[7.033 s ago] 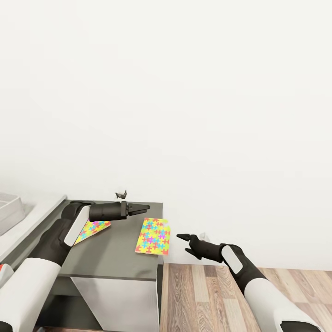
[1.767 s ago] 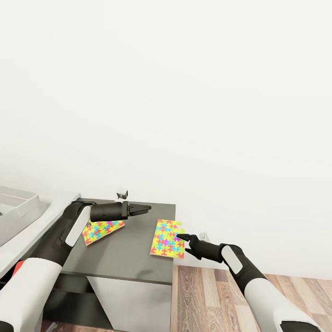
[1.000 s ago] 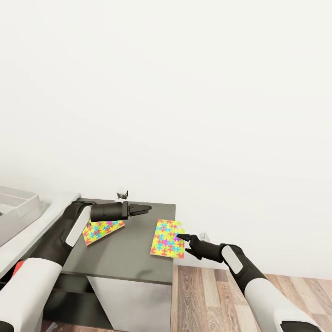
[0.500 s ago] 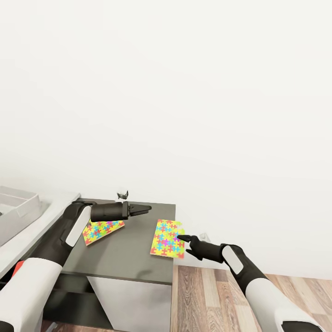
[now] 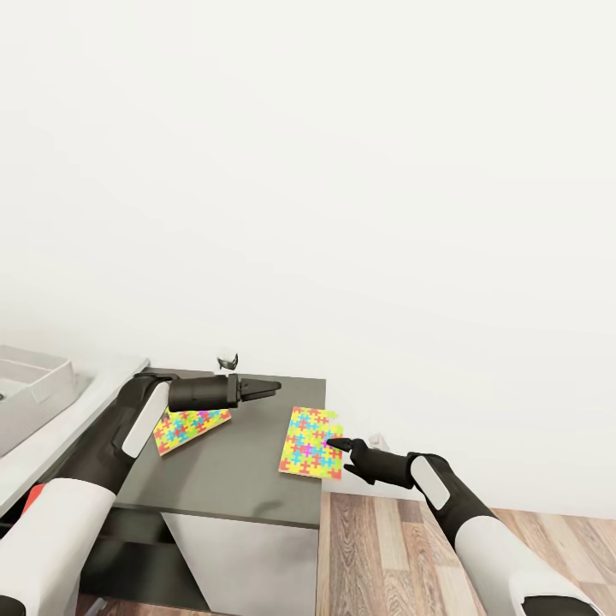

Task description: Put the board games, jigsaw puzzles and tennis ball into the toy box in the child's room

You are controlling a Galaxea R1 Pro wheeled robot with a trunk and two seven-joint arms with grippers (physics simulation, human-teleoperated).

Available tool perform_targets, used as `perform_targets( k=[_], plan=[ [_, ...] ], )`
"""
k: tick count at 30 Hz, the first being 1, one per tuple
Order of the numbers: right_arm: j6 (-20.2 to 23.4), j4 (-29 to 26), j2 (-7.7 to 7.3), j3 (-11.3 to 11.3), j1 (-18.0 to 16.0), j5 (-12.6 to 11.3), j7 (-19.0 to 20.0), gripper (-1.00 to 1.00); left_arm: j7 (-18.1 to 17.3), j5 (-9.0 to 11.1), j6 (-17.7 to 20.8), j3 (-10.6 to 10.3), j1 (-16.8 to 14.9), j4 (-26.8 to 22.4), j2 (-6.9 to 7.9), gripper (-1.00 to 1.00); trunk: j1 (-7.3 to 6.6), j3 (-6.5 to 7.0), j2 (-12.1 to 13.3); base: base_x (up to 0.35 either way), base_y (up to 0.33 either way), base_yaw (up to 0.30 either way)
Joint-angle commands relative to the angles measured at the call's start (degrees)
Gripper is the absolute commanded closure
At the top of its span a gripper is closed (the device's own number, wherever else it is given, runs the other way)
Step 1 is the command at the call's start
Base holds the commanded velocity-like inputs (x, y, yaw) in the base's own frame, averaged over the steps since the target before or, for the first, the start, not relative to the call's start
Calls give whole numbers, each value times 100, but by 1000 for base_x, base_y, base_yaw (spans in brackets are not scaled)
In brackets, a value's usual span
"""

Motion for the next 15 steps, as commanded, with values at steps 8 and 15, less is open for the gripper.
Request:
perform_targets(
  k=[8, 15],
  plan=[
    [24, -2, 0, 2, -3, -16, 0, -100, -13, 7, 23, -9, -5, 1, 2, -100, 0, -6, -3, 0, 0, 0],
    [24, -2, 0, 3, -3, -16, 0, -100, -10, 1, 23, -9, -5, 1, 0, -100, 0, -6, -3, 0, 0, 0]
  ],
)
